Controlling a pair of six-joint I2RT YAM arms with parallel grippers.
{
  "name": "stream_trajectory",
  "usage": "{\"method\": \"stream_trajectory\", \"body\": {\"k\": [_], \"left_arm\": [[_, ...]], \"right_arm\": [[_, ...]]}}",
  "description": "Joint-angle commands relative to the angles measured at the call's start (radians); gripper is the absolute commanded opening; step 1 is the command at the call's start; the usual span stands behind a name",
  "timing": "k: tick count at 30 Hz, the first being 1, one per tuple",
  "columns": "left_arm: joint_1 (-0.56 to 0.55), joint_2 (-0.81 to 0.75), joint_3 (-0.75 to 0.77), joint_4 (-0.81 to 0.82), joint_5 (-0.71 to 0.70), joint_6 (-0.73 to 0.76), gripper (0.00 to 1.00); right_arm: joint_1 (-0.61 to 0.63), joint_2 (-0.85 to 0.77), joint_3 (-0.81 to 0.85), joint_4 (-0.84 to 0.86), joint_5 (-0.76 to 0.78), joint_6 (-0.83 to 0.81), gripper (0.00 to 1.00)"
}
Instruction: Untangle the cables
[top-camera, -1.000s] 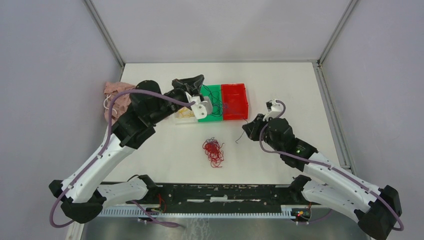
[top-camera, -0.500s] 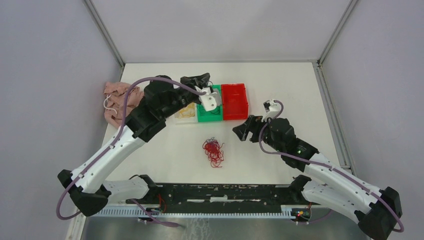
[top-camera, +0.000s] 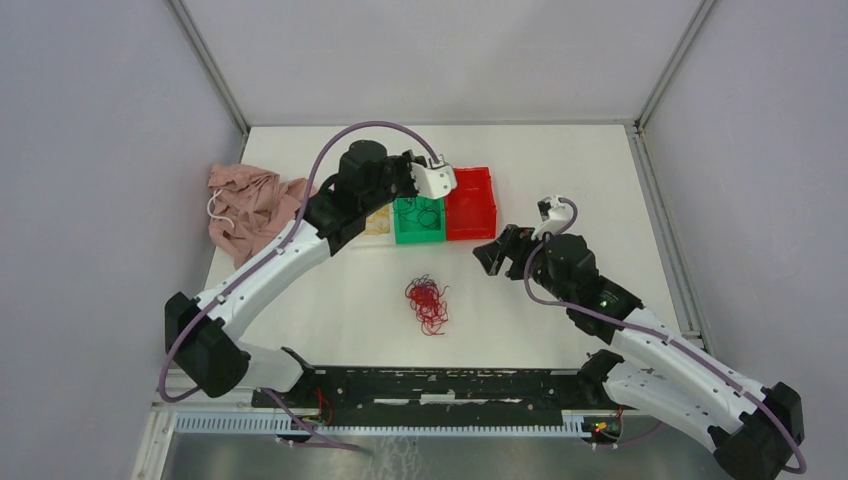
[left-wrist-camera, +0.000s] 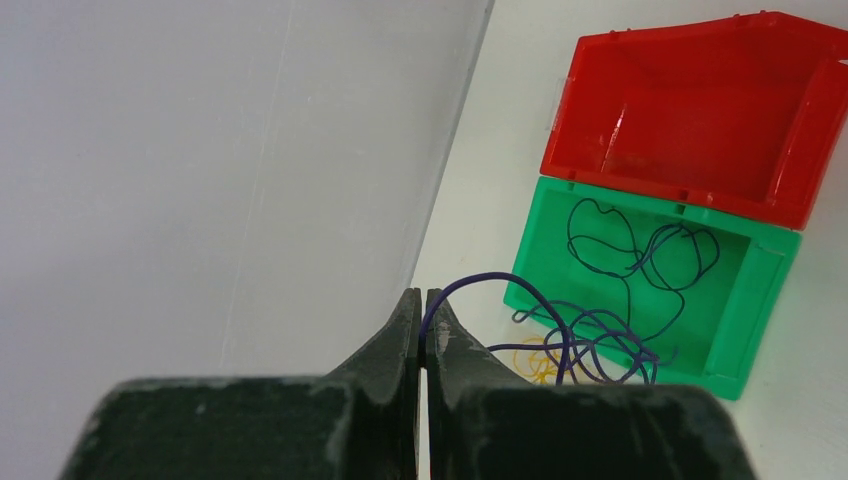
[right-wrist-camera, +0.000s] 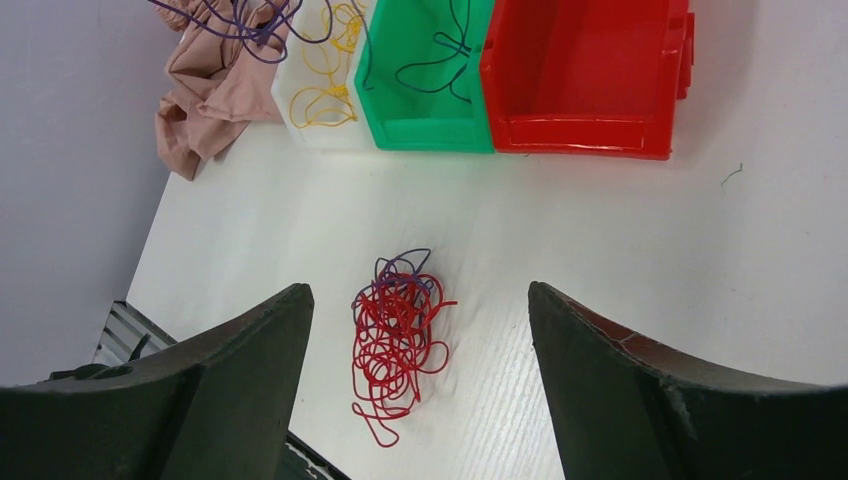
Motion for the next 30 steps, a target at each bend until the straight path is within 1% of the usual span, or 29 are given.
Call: {"method": "stream_trajectory", "body": {"k": [1,11,18,21,27,30], "left_arm": [[0.012,0.038,0.003,0.123,0.005,-0.033,0.03],[0.039,0.167,0.048,0.142,-0.015,-0.032,0.03],[0.051,0.253,0.055,0.202,-0.029,-0.022,0.03],[0.061,0.312,0.099,0.228,-0.039,-0.011,0.03],[0.089,0.417,0.249,0.245,-0.045,0.013,0.03],[0.102,0.444,0.267,0.274,-0.05,0.029,0.03]], "right_arm": [[-0.015,-0.032,0.007,0.012,0.028,-0.015,0.85],[-0.036,-0.049,-0.005,0.007,0.029,-0.019,0.85],[-0.053,-0.068,-0.023,0.015,0.031,-0.02,0.85],[-0.062,-0.068,-0.026,0.016,0.026,-0.021,0.85],[-0.081,-0.056,-0.033,0.03,0.006,-0.022,0.85],[-0.09,-0.049,-0.039,0.043,-0.002,-0.017,0.85]]}}
